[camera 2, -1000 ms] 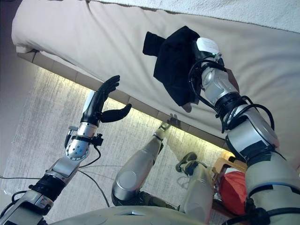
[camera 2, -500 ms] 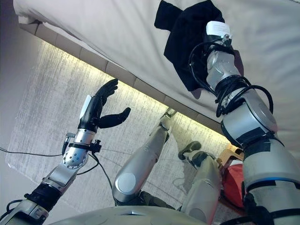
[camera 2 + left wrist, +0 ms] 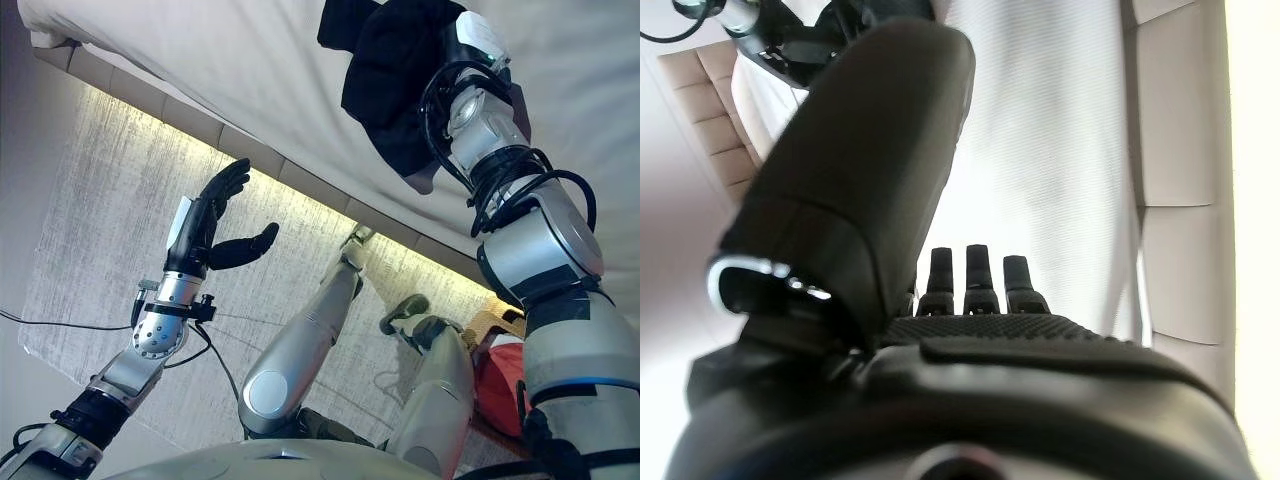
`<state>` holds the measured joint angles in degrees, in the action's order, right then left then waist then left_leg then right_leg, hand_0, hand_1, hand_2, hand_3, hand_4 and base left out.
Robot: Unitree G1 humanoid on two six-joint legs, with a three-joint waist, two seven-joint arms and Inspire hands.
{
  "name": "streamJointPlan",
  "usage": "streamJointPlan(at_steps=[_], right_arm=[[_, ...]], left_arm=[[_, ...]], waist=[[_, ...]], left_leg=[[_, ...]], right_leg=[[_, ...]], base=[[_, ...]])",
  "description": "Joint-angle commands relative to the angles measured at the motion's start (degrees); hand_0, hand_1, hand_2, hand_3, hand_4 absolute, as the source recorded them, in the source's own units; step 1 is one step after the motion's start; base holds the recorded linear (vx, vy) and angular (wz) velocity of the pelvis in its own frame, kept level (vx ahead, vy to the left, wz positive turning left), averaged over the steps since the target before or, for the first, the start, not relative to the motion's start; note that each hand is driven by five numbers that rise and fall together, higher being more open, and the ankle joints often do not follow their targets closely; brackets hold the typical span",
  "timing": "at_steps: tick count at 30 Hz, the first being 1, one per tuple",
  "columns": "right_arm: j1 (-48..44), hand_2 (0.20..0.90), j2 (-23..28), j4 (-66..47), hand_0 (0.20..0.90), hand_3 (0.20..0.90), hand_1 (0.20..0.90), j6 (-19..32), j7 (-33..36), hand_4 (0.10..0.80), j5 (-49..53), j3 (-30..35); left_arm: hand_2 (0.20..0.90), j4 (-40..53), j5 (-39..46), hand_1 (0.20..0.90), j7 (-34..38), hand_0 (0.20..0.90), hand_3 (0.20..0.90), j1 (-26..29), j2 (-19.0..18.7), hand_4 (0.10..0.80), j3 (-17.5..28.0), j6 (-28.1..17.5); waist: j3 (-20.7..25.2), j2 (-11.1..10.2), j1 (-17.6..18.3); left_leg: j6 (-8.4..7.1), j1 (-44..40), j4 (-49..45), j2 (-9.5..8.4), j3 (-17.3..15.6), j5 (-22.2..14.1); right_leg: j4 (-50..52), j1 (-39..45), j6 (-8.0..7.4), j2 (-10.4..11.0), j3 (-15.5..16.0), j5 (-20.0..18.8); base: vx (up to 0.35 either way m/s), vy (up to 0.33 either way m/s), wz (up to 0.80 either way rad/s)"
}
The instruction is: Pick up the clothes from the bed and place them into the basket
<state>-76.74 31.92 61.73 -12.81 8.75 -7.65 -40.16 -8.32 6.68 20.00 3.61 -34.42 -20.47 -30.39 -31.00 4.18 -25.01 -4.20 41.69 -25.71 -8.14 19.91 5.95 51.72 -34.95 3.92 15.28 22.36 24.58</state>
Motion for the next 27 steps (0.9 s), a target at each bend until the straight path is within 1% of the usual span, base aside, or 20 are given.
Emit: streamJointPlan(at_steps=[1, 8, 12, 13, 14, 15, 18, 20, 21, 22, 24, 27], right_arm=[[1.6, 0.3, 0.0, -1.6, 0.3, 0.2, 0.3, 2.5, 1.3, 0.1, 2.1, 0.0], [3.4, 0.3, 2.3, -0.6, 0.3, 0.2, 0.3, 5.2, 2.2, 0.1, 4.2, 2.3], [4.8, 0.3, 4.9, -3.9, 0.3, 0.2, 0.3, 7.6, 2.9, 0.1, 6.1, 4.0], [5.5, 0.3, 5.6, -5.1, 0.3, 0.2, 0.3, 8.3, 3.4, 0.1, 6.5, 4.4], [6.0, 0.3, 6.2, -6.1, 0.3, 0.2, 0.3, 8.7, 3.7, 0.1, 6.7, 4.7], [7.1, 0.3, 7.5, -8.4, 0.3, 0.2, 0.3, 8.9, 3.8, 0.1, 7.1, 5.1], [8.6, 0.3, 9.3, -11.2, 0.3, 0.2, 0.3, 9.3, 3.8, 0.1, 7.6, 5.7], [10.4, 0.3, 11.8, -14.3, 0.3, 0.2, 0.3, 9.3, 3.1, 0.1, 8.5, 6.6], [12.3, 0.3, 13.8, -16.6, 0.3, 0.2, 0.3, 10.1, 2.0, 0.1, 8.9, 7.9], [13.4, 0.3, 14.6, -17.3, 0.3, 0.2, 0.3, 10.8, 1.5, 0.1, 8.8, 8.7], [15.5, 0.3, 16.4, -18.9, 0.3, 0.2, 0.3, 12.1, 1.0, 0.1, 9.0, 10.2], [18.1, 0.3, 18.8, -21.0, 0.3, 0.2, 0.3, 12.7, 0.3, 0.1, 8.8, 12.1]], left_arm=[[0.9, 4.0, -0.7, 0.9, 1.9, 0.9, 0.9, 1.5, -0.6, 0.8, 0.3, -6.7], [0.9, 1.6, -0.3, 0.9, 1.9, 0.9, 0.9, 3.4, -0.4, 0.8, 0.4, -5.0], [0.9, -0.8, -0.1, 0.9, 1.6, 0.9, 0.9, 4.5, 0.1, 0.8, 1.4, -1.7], [0.9, -1.3, -0.1, 0.9, 1.7, 0.9, 0.9, 4.6, 0.2, 0.8, 1.5, -0.7], [0.9, -1.7, -0.2, 0.9, 1.9, 0.9, 0.9, 4.5, 0.2, 0.8, 1.5, 0.2], [0.9, -2.6, -0.2, 0.9, 2.4, 0.9, 0.9, 4.2, 0.3, 0.8, 1.7, 2.4], [0.9, -4.3, 0.3, 0.9, 2.4, 0.9, 0.9, 3.9, 0.4, 0.8, 2.1, 4.0], [0.9, -5.4, 0.3, 0.9, 2.2, 0.9, 0.9, 3.4, 0.6, 0.8, 2.6, 5.3], [0.9, -5.6, 0.2, 0.9, 2.0, 0.9, 0.9, 3.1, 0.8, 0.8, 3.0, 6.9], [0.9, -5.8, 0.2, 0.9, 2.1, 0.9, 0.9, 3.0, 0.9, 0.8, 3.1, 7.8], [0.9, -6.1, 0.4, 0.9, 2.3, 0.9, 0.9, 3.0, 1.1, 0.8, 3.0, 9.4], [0.9, -6.8, 0.1, 0.9, 1.5, 0.9, 0.9, 3.1, 1.4, 0.8, 3.1, 11.0]], waist=[[1.2, 1.7, 0.0], [1.2, 0.6, 2.4], [1.2, -0.7, 4.8], [2.0, -0.9, 5.6], [2.6, -1.2, 6.1], [3.8, -1.8, 7.2], [5.4, -2.7, 8.7], [7.6, -3.6, 10.7], [9.6, -4.3, 12.4], [10.8, -4.7, 13.3], [13.1, -5.4, 15.2], [15.9, -6.0, 17.4]], left_leg=[[7.58, -3.8, -10.3, -3.66, -7.2, -13.8], [7.08, -15.1, -4.3, -2.01, -7.6, -13.6], [6.62, -23.8, 0.4, -0.51, -8.4, -13.7], [6.61, -24.7, 1.8, -0.11, -8.5, -12.2], [6.55, -25.8, 2.7, 0.23, -8.7, -12.2], [6.37, -27.6, 4.2, 0.74, -9.1, -12.2], [6.26, -30.2, 6.3, 1.32, -9.7, -12.1], [6.33, -32.8, 8.8, 1.73, -10.4, -11.7], [6.32, -35.3, 11.3, 2.24, -11.6, -11.3], [6.33, -36.6, 12.6, 2.57, -12.4, -11.1], [6.25, -39.0, 15.3, 3.34, -14.2, -10.5], [6.05, -41.6, 18.5, 4.37, -16.6, -9.8]], right_leg=[[-5.9, 2.5, -0.19, -5.4, 0.0, -8.1], [-13.2, 12.9, -1.0, -5.1, -1.5, -9.8], [-19.9, 21.1, -1.73, -5.6, -3.4, -11.3], [-22.2, 22.3, -1.47, -5.9, -3.3, -13.1], [-23.8, 23.4, -1.59, -6.3, -3.6, -13.6], [-26.3, 25.2, -1.82, -7.0, -4.5, -14.3], [-29.7, 27.6, -2.18, -7.9, -5.9, -15.4], [-33.2, 29.8, -2.56, -8.8, -7.3, -16.7], [-36.4, 31.8, -2.88, -9.7, -8.6, -17.8], [-37.9, 32.8, -3.09, -10.1, -9.4, -18.5], [-40.9, 34.5, -3.56, -10.8, -10.8, -20.0], [-44.2, 36.1, -4.22, -11.5, -12.7, -21.8]], base=[[-0.002, -0.021, -0.06], [0.007, -0.023, -0.16], [0.039, -0.029, -0.32], [-0.01, -0.028, -0.42], [0.022, -0.025, -0.4], [0.079, -0.053, -0.34], [0.065, -0.042, -0.33], [0.109, -0.044, -0.48], [0.136, -0.036, -0.34], [0.131, -0.029, -0.3], [0.083, -0.034, -0.45], [0.036, -0.041, -0.54]])
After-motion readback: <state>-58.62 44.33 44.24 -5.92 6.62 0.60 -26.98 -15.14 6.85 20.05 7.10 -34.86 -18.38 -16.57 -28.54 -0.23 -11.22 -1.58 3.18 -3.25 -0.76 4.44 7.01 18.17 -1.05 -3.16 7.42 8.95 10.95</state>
